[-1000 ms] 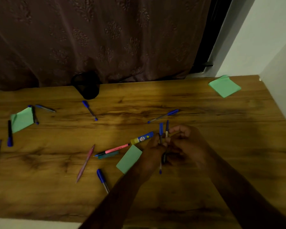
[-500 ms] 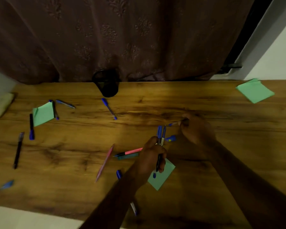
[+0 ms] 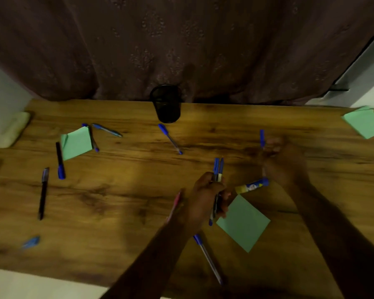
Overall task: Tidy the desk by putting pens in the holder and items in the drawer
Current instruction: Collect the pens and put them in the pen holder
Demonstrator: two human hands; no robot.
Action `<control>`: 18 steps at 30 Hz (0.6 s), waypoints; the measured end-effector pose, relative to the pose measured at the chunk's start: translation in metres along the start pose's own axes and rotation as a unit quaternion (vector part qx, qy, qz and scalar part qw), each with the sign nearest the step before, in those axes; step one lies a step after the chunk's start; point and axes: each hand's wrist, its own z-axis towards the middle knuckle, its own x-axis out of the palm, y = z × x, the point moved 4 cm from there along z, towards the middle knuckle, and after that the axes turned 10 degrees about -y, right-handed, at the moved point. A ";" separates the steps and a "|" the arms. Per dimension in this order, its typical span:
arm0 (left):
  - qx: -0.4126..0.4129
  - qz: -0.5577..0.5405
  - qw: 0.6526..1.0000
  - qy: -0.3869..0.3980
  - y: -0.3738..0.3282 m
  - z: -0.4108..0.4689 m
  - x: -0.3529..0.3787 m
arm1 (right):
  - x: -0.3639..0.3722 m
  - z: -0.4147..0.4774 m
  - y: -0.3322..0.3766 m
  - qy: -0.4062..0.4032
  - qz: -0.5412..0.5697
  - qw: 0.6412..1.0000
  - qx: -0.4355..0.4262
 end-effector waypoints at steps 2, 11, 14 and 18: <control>-0.017 -0.028 0.999 -0.017 -0.002 0.006 -0.009 | 0.020 -0.018 0.017 0.077 0.057 0.995 -0.013; 0.011 -0.055 0.995 -0.087 -0.023 0.014 -0.057 | 0.097 -0.081 0.071 0.208 0.050 0.969 -0.124; 0.012 -0.096 0.991 -0.094 -0.026 0.015 -0.077 | 0.113 -0.083 0.081 0.272 0.022 0.952 -0.136; -0.007 -0.120 0.987 -0.108 -0.030 0.016 -0.106 | 0.140 -0.066 0.092 0.296 0.040 0.951 -0.084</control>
